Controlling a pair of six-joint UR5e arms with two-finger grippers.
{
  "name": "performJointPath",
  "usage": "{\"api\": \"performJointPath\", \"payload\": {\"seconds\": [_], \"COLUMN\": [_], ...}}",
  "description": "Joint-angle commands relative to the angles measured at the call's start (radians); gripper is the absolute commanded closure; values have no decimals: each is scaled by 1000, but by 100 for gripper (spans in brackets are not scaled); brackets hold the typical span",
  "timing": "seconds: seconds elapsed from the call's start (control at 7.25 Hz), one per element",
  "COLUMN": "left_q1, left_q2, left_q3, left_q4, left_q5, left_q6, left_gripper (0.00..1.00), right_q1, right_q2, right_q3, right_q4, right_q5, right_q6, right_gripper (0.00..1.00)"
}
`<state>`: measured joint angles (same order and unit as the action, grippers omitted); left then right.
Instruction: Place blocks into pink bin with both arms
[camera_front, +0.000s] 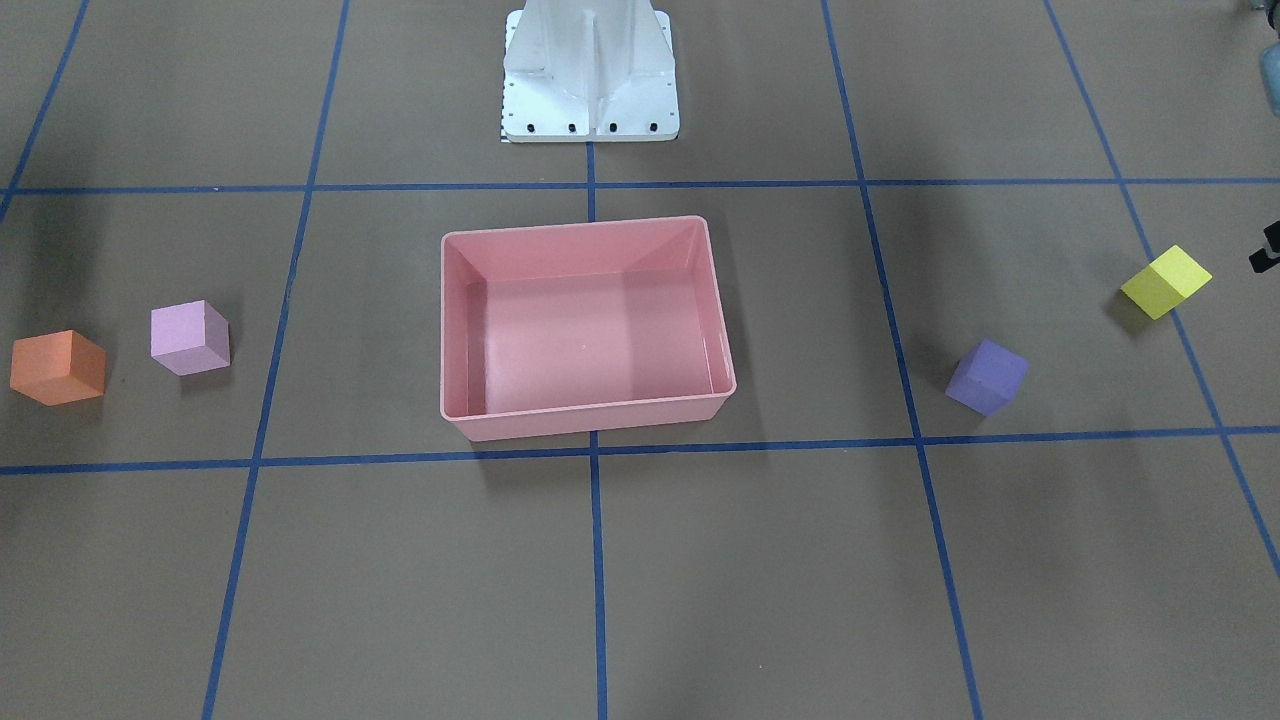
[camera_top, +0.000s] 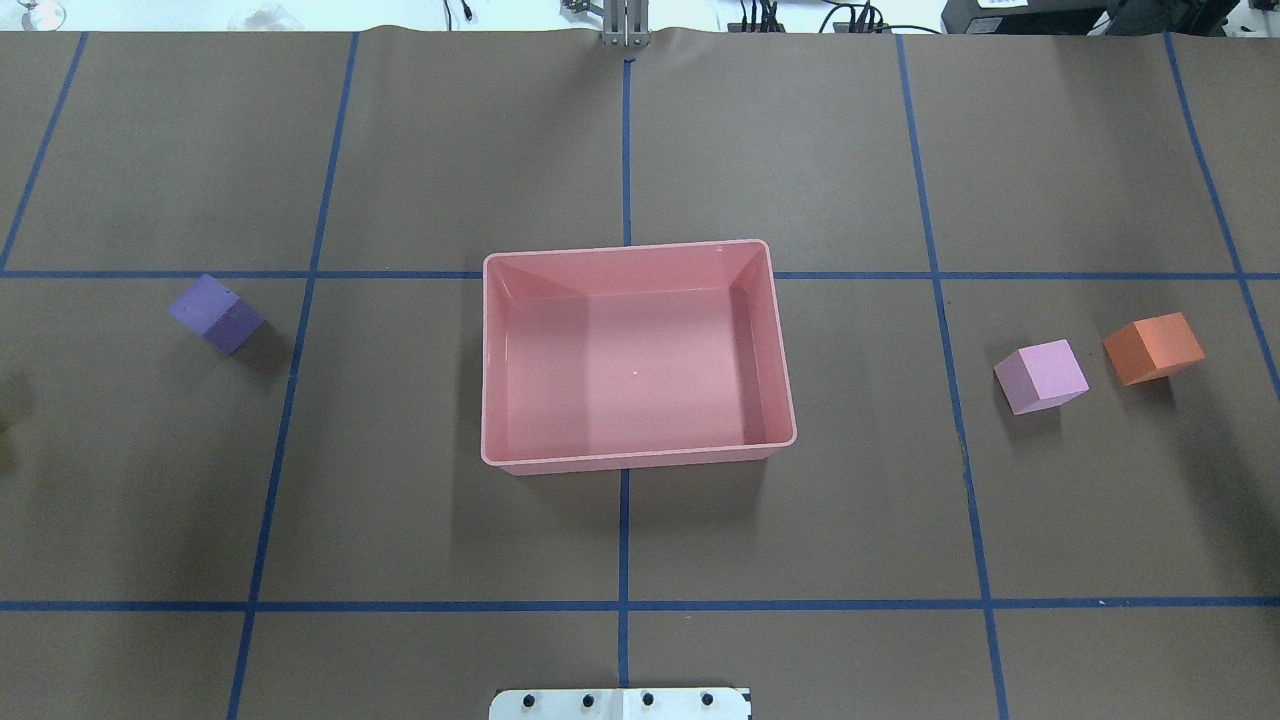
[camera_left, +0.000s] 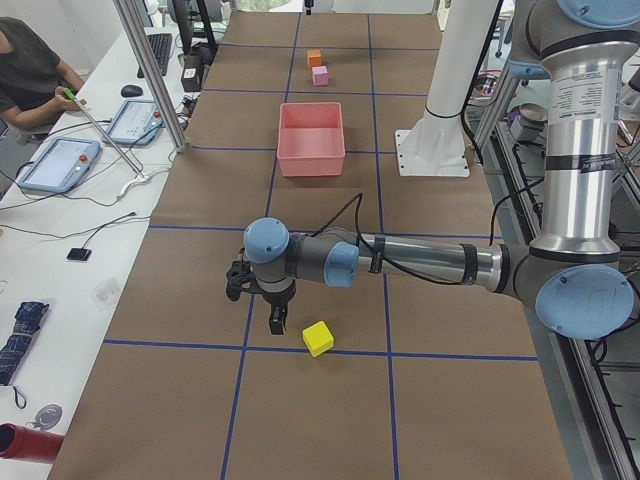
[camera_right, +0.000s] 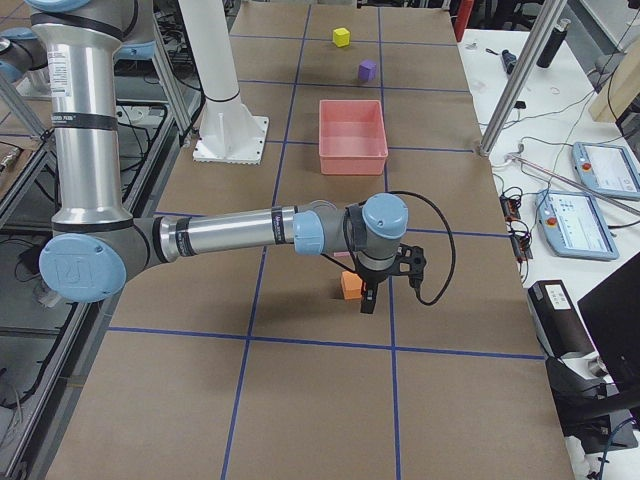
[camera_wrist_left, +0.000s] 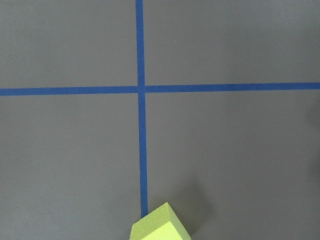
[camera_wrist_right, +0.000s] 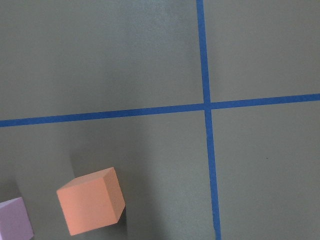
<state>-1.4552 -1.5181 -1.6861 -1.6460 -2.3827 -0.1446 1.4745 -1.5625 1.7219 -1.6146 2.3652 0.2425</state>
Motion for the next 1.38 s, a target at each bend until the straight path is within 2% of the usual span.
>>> {"api": "performJointPath", "payload": {"seconds": [0.0, 0.14, 0.28, 0.41, 0.69, 0.83, 1.24], "left_q1": [4, 4, 6, 6, 6, 6, 6], "left_q2": [19, 28, 29, 23, 21, 22, 22], "left_q3": [28, 32, 48, 58, 62, 60, 59], "left_q4": [-126, -190, -195, -195, -196, -196, -196], "left_q5": [-3, -6, -6, -6, -4, -4, -4], "left_q6": [-4, -9, -25, -26, -27, -27, -27], "left_gripper": [0, 0, 0, 0, 0, 0, 0], "right_q1": [-3, -67, -163, -204, -277, -308, -358], "right_q2": [-7, -7, -13, -13, -68, -65, -50], "right_q3": [5, 11, 2, 4, -2, -11, -71], "right_q4": [1, 77, 178, 226, 387, 409, 412], "right_q5": [60, 103, 98, 67, -42, -72, -78], "right_q6": [-3, -2, 76, 181, 179, 187, 178], "right_gripper": [0, 0, 0, 0, 1, 1, 2]}}
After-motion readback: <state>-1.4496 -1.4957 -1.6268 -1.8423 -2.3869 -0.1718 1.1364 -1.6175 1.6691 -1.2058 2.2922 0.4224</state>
